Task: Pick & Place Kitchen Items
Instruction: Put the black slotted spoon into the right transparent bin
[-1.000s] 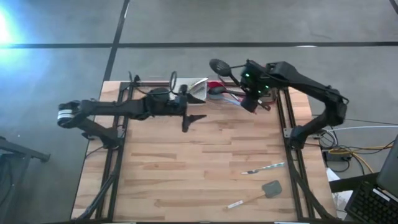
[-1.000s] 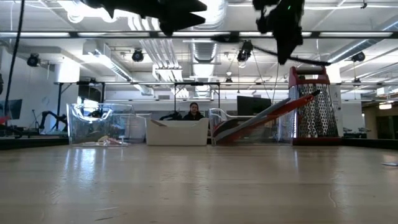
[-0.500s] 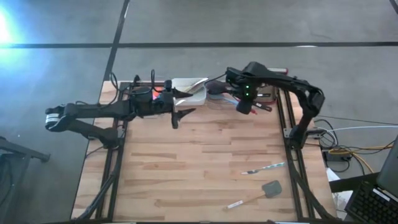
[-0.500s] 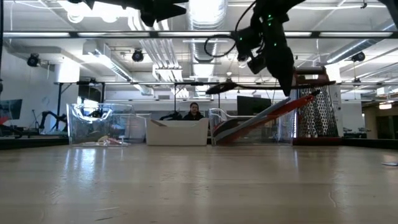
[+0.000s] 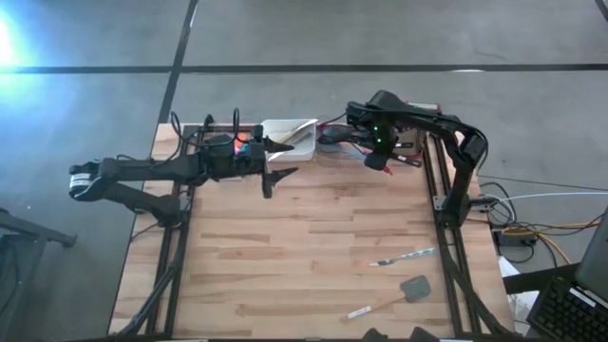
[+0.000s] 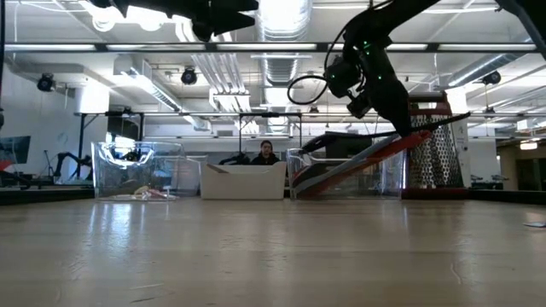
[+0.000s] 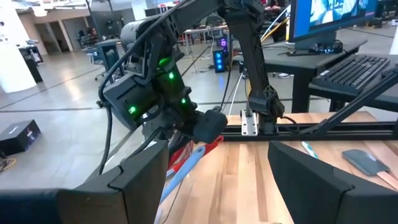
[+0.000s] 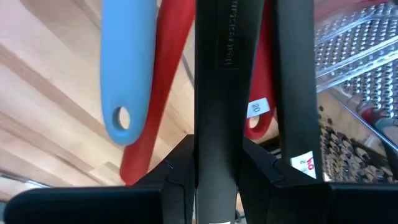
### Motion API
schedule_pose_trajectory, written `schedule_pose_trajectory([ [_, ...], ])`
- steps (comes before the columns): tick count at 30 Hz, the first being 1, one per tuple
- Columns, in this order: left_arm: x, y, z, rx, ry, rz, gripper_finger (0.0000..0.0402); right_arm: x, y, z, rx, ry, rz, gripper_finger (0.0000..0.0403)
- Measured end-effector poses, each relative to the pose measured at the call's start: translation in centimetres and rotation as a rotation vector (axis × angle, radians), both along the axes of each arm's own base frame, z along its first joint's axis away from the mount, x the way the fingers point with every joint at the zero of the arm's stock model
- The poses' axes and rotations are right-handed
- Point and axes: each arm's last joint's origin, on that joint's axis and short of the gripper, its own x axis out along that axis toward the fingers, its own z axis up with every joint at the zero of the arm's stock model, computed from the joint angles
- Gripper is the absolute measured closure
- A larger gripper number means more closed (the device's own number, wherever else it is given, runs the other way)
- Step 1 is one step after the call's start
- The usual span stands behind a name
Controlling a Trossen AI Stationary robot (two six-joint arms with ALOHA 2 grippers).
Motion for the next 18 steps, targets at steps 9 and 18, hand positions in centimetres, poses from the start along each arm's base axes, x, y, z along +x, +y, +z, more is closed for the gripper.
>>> schedule_pose_trajectory([
  [9, 0.0, 0.0, -0.04, 0.005, 0.002, 0.002, 0.0122, -0.16, -0.12, 0.13, -0.003, -0.005, -0.011, 0.0329],
  [18, 0.01, 0.01, -0.05, 0.005, 0.002, 0.002, 0.0122, -0.14, -0.14, 0.16, -0.012, -0.01, -0.029, 0.0227],
])
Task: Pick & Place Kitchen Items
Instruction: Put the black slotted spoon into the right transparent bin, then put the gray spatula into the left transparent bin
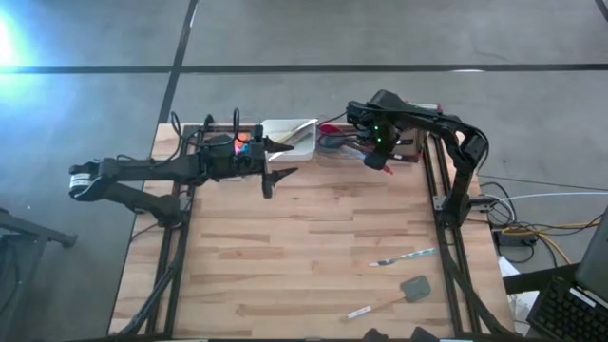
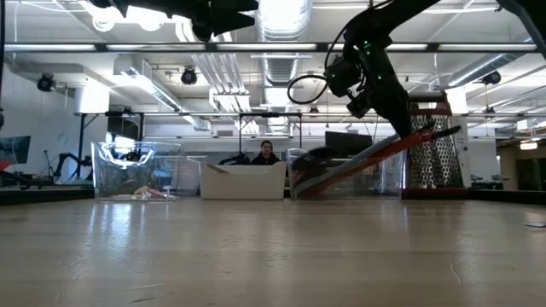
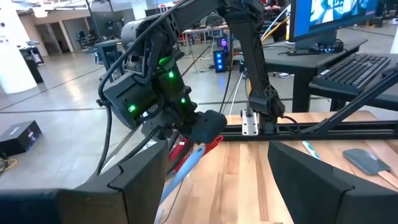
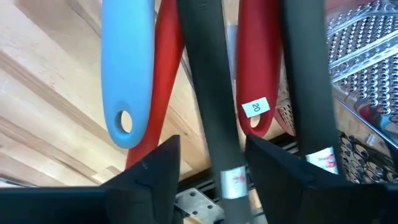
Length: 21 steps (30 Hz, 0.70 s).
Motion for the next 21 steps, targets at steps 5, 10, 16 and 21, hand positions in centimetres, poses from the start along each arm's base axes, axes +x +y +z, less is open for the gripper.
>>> schedule_pose_trajectory([
  [5, 0.0, 0.0, 0.0, -0.017, 0.002, 0.0, 0.0122, -0.1, 0.1, 0.3, -0.01, -0.01, -0.008, 0.0204],
  [10, 0.0, 0.0, -0.1, -0.031, 0.007, 0.0, 0.0122, -0.1, 0.4, 2.2, -0.074, -0.106, -0.004, 0.0205],
  [16, 0.0, 0.0, -0.2, -0.043, 0.009, 0.001, 0.0122, 0.0, 2.3, 6.4, -0.163, -0.314, 0.015, 0.0216],
  [21, 0.0, 0.0, -0.2, -0.045, 0.016, 0.001, 0.0122, -0.3, 6.0, 10.0, -0.187, -0.505, 0.042, 0.0223],
])
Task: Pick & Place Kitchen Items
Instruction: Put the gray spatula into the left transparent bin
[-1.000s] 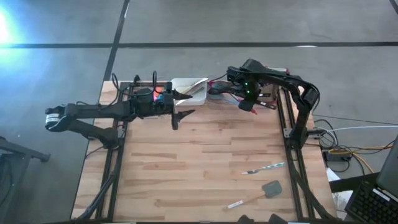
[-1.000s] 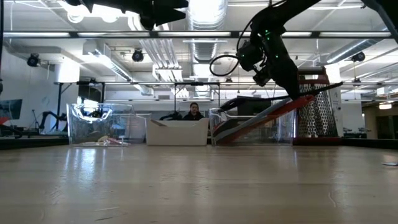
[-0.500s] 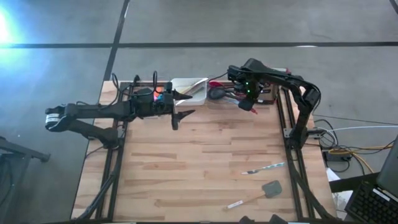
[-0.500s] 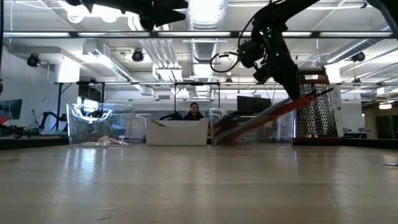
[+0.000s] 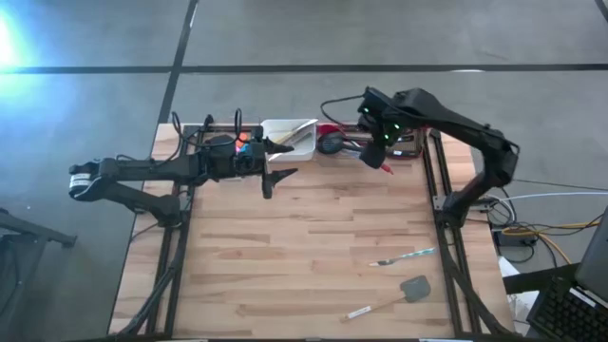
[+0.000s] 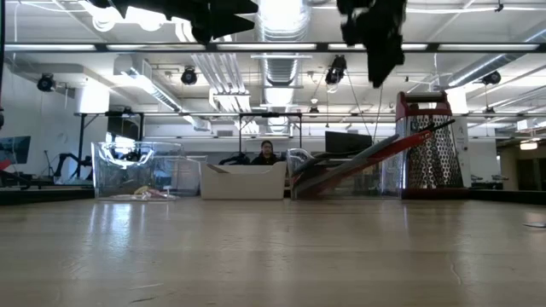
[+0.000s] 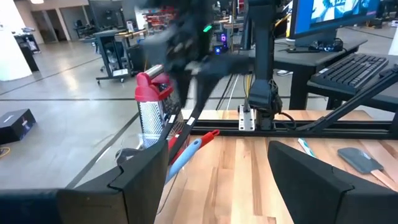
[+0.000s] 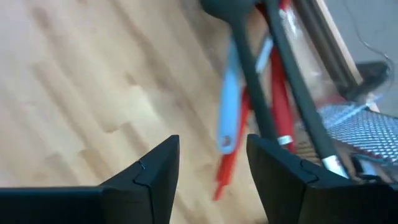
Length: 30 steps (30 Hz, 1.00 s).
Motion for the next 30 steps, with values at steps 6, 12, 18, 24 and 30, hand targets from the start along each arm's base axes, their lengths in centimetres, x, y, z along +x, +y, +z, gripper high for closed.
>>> schedule_pose_trajectory([
  [6, 0.0, 0.0, 0.0, -0.004, 0.002, 0.0, 0.0122, -0.8, 6.5, 2.7, -0.012, -0.116, 0.1, 0.0237],
  [12, 0.0, 0.0, -0.4, -0.015, 0.039, 0.0, 0.0122, -1.2, 14.5, 3.4, 0.041, -0.188, 0.26, 0.0253],
  [18, -0.1, 0.0, -0.7, -0.028, 0.066, 0.001, 0.0122, -1.1, 22.3, 2.1, 0.027, -0.177, 0.411, 0.0268],
  [24, -0.1, 0.0, -0.7, -0.033, 0.07, 0.002, 0.0122, -1.3, 28.6, -0.4, -0.012, -0.096, 0.505, 0.0278],
  [30, -0.1, 0.0, -1.1, -0.045, 0.102, 0.002, 0.0122, -1.2, 33.6, -4.3, -0.073, 0.047, 0.622, 0.0279],
])
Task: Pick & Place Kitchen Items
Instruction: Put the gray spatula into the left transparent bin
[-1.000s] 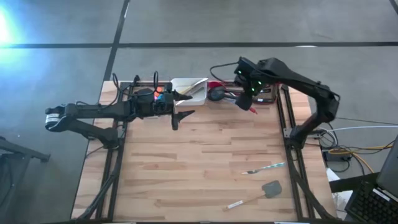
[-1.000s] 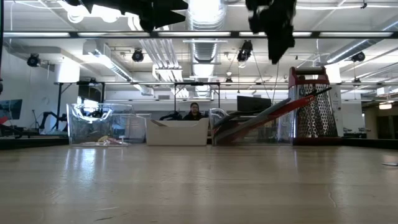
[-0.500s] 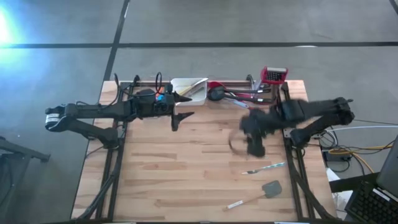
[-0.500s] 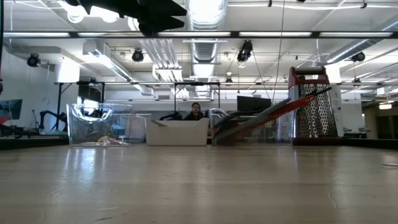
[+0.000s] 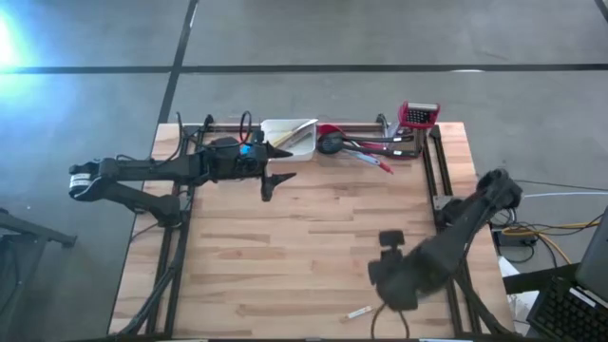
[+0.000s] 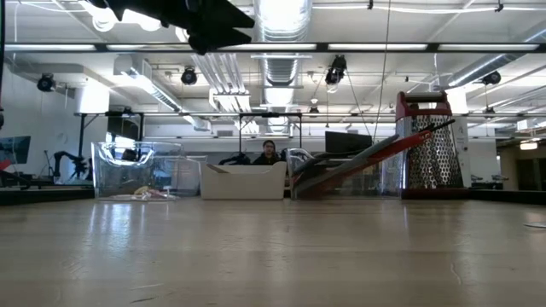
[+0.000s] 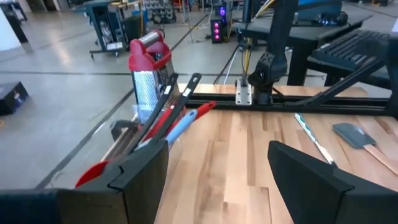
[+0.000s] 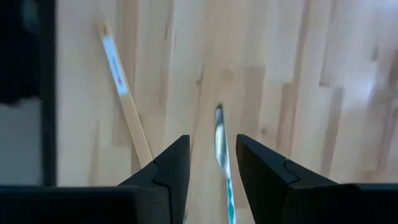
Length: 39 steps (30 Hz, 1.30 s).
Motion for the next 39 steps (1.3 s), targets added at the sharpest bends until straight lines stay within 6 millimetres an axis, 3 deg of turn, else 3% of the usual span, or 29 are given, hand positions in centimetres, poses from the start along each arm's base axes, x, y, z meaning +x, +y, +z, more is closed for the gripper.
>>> schedule_pose_trajectory([
  [4, 0.0, 0.0, -0.2, -0.035, 0.015, 0.005, 0.0122, 0.1, 2.5, -3.3, -0.087, 0.1, 0.008, 0.0272],
  [10, -0.2, -0.2, -1.1, -0.1, 0.098, -0.033, 0.0122, 1.4, 4.5, -7.7, -0.162, 0.164, -0.06, 0.0263],
  [18, -0.3, -0.3, -1.5, -0.106, 0.144, -0.053, 0.0122, 1.9, 6.1, -9.9, -0.14, 0.141, -0.082, 0.0251],
  [25, -0.3, -0.3, -1.4, -0.067, 0.141, -0.062, 0.0122, -1.1, 7.3, -11.3, -0.059, 0.101, -0.12, 0.0255],
  [39, -0.2, -0.3, -1.3, -0.053, 0.133, -0.061, 0.0122, -5.6, 5.0, -14.0, 0.09, 0.143, -0.187, 0.0263],
])
